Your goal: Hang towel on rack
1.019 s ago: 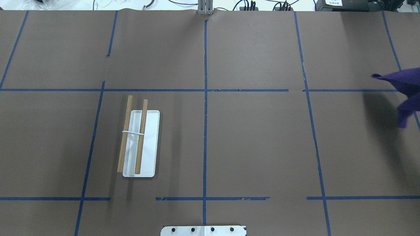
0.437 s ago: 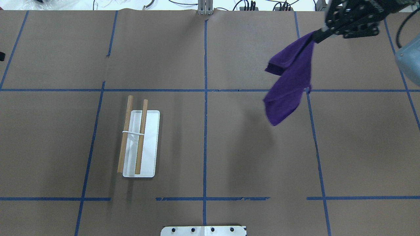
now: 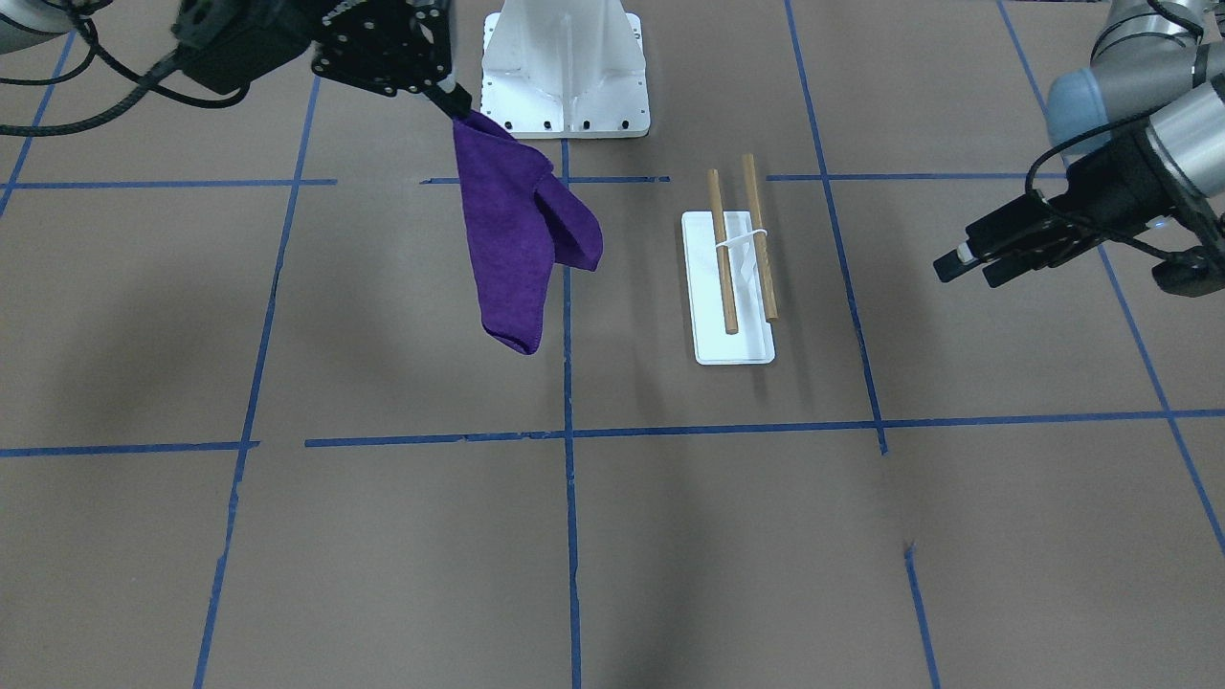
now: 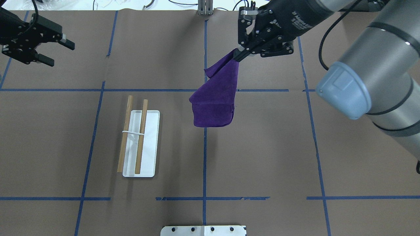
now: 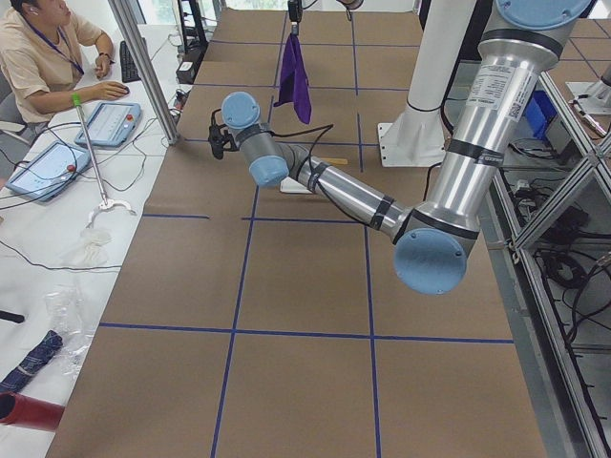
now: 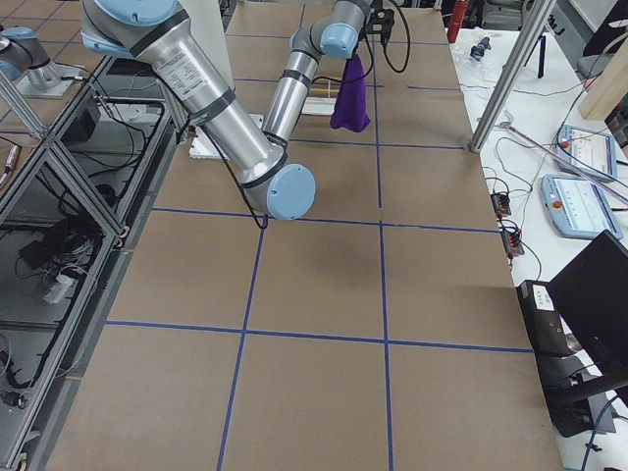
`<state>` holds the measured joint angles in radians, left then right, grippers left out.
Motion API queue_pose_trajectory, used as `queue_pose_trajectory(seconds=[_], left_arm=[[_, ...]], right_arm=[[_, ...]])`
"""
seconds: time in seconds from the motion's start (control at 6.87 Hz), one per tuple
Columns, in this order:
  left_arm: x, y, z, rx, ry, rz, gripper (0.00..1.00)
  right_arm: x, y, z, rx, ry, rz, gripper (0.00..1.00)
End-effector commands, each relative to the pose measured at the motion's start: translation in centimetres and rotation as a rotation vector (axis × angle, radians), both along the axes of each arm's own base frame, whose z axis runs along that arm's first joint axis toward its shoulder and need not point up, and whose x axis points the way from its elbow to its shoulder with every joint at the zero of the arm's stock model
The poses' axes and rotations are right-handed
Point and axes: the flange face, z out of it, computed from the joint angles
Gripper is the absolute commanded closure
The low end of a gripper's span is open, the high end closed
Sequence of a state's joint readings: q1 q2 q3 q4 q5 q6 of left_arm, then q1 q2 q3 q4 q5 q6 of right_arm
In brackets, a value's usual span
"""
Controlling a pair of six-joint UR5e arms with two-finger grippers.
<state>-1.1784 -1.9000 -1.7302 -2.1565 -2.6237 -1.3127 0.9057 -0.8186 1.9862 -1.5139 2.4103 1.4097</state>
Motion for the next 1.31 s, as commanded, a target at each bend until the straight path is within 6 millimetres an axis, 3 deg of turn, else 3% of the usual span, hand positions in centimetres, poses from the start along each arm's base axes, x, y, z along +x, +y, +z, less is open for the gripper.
queue_pose_trajectory(seconds=[0.0, 0.15, 0.29, 0.44, 0.73, 1.17], left_arm=[[3.5, 1.0, -2.2, 0.064, 0.016, -0.012, 0.0], [6.1, 1.5, -3.3, -0.032, 0.042, -0.024, 0.0], [10.9, 2.5, -7.0, -0.139, 0.105, 0.013, 0.0], [12.9, 2.9, -8.6, -0.208, 0.144, 0.026, 0.0], [14.5, 3.6, -10.8, -0.305, 0.208, -0.024, 0.0], [16.1, 4.6, -11.6, -0.306, 0.217, -0.01, 0.05]], right_arm=[[-6.3, 1.0, -3.3, 0.025, -0.035, 0.045, 1.0], [-7.4, 1.2, -4.1, 0.024, -0.035, 0.066, 1.0], [-8.5, 1.0, -5.6, 0.041, -0.046, 0.08, 1.0], [-9.6, 0.5, -7.1, 0.048, -0.05, 0.084, 1.0], [-11.6, -0.2, -8.2, 0.058, -0.06, 0.081, 1.0], [-11.9, 0.0, -8.7, 0.067, -0.071, 0.076, 1.0]])
